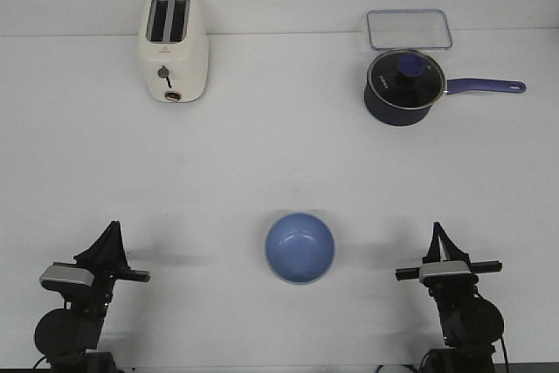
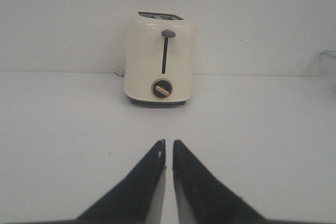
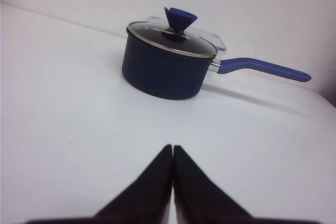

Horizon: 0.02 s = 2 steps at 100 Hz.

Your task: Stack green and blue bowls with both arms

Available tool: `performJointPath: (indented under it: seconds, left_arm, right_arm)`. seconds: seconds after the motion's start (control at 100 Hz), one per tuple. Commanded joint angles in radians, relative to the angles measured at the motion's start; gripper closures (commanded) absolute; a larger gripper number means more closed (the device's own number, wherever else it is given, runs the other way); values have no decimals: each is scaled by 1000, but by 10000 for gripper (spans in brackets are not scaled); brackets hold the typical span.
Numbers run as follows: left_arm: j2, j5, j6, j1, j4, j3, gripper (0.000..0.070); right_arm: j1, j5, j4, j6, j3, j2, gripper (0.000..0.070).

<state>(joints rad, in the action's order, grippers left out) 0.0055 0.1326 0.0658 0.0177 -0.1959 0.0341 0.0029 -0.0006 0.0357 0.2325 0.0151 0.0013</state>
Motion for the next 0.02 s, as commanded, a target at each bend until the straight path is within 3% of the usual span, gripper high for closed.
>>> performJointPath:
  seconds: [0.0, 0.01]
  left_arm:
    - [-1, 2, 1, 1, -14, -19, 685]
    - [-1, 2, 1, 1, -14, -19, 685]
  right_arm:
    - [0, 0, -14, 2, -2, 0, 700]
    - [0, 0, -14, 2, -2, 0, 700]
